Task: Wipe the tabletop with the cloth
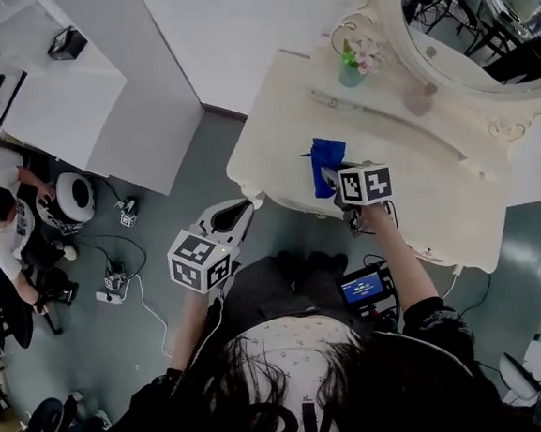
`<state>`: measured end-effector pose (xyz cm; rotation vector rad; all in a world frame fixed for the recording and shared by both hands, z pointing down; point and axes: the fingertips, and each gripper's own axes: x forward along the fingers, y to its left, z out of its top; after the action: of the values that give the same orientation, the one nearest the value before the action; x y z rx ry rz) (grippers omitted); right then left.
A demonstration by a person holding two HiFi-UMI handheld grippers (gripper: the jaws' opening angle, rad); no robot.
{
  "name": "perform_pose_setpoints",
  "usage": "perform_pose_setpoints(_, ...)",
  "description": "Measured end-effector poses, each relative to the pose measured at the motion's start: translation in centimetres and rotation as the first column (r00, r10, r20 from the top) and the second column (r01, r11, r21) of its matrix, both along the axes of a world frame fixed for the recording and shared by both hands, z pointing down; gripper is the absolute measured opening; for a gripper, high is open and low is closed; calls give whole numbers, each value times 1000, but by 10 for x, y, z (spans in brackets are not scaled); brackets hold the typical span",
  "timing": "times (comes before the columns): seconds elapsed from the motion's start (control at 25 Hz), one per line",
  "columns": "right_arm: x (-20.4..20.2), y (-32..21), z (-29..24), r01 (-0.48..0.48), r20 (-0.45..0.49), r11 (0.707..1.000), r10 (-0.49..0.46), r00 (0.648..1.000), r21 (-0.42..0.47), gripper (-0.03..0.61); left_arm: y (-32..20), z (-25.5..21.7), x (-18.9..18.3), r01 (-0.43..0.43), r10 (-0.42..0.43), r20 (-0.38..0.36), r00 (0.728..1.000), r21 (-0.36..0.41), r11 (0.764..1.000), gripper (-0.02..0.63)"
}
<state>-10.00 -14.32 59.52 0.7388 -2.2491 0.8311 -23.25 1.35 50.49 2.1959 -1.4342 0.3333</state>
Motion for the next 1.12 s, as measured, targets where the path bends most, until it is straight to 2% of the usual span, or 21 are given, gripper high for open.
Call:
perform_pose_setpoints(0.24,-91,38,9,123,14,992,-123,992,-26,86,28,3,-42,78,-78,-6,997,-8,997,3)
perform_pose_setpoints(0.48,-133,52,25,178,-15,983,-179,984,-48,86,52,5,-68,147,-147,-6,989,-14,989,3)
perform_pose_setpoints(0.68,-128,57,49,173,-104,983,-179,978,-68,86,68,8,-82,187,-187,-13,982,-21,982,3)
perform_pose_setpoints(0.8,-122,54,52,154,-105,986,-161,981,-69,86,70,10,-86,187,-187,-17,982,-23,982,3)
perform_pose_setpoints(1.12,-79,46,55,100,-95,993,-106,990,-68,86,50,7,-59,105,-105,-19,994,-6,994,3)
